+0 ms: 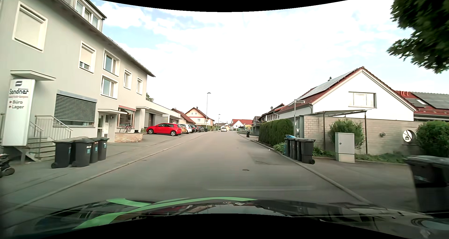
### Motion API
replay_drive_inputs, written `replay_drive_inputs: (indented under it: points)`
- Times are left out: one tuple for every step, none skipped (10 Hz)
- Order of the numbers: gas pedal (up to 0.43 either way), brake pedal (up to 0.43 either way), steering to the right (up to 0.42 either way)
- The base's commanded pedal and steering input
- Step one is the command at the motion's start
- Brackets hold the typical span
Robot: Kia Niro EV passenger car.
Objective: Follow the waypoints while adhering to traffic rules and regulations
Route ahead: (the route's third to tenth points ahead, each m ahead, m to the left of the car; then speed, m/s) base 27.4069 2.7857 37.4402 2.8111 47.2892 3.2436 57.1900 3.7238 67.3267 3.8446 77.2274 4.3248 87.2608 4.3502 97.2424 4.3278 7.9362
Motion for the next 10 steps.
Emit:
replay_drive_inputs:
  points:
    - [0.209, 0.0, -0.004]
    - [0.209, 0.0, 0.0]
    - [0.209, 0.0, 0.0]
    - [0.209, 0.0, -0.001]
    - [0.209, 0.0, 0.0]
    - [0.197, 0.0, 0.0]
    - [0.197, 0.0, -0.001]
    - [0.189, 0.0, -0.003]
    - [0.177, 0.0, -0.007]
    - [0.177, 0.0, -0.008]
